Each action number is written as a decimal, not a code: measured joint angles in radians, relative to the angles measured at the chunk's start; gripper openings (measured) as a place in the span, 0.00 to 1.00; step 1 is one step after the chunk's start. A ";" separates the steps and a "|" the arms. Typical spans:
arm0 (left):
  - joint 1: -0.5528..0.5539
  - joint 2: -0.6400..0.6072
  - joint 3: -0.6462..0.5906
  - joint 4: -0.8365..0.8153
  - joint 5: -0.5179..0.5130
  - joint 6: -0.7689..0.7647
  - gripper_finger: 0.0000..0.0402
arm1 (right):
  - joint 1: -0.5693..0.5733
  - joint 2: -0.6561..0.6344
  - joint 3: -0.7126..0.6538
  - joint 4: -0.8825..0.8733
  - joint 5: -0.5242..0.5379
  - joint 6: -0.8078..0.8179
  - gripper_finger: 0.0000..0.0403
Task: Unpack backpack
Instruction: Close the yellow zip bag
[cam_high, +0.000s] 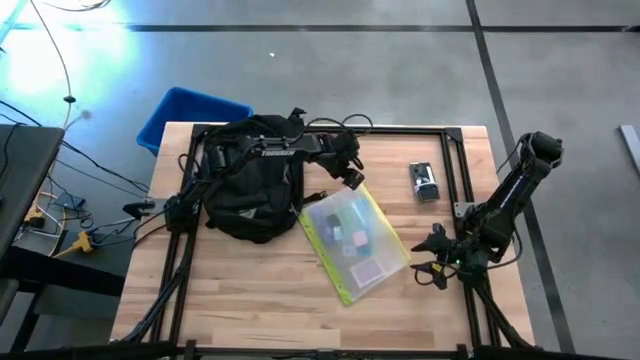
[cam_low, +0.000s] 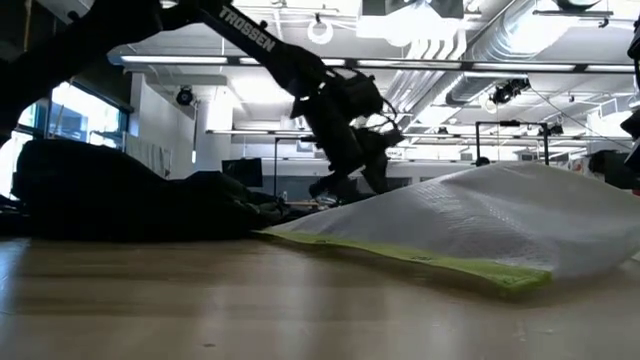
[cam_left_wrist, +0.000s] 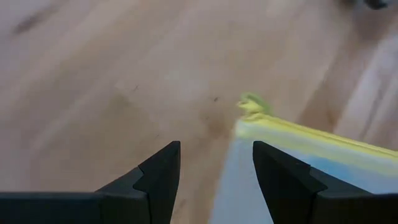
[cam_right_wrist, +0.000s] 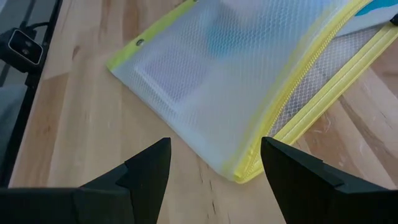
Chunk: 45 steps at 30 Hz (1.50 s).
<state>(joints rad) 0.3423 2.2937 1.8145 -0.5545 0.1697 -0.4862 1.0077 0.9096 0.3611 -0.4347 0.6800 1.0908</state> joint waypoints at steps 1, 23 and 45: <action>-0.003 0.002 0.000 0.003 -0.004 -0.002 0.45 | 0.000 0.000 0.000 0.001 0.000 0.000 0.59; -0.093 0.100 0.006 0.131 0.095 0.075 0.21 | 0.000 0.000 0.001 0.017 -0.062 -0.019 0.58; -0.106 0.104 0.017 0.167 0.068 0.107 0.00 | -0.099 0.219 0.001 0.098 -0.191 0.115 0.58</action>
<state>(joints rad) 0.2363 2.3981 1.8317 -0.3878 0.2377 -0.3794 0.9082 1.1288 0.3618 -0.3364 0.4885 1.2054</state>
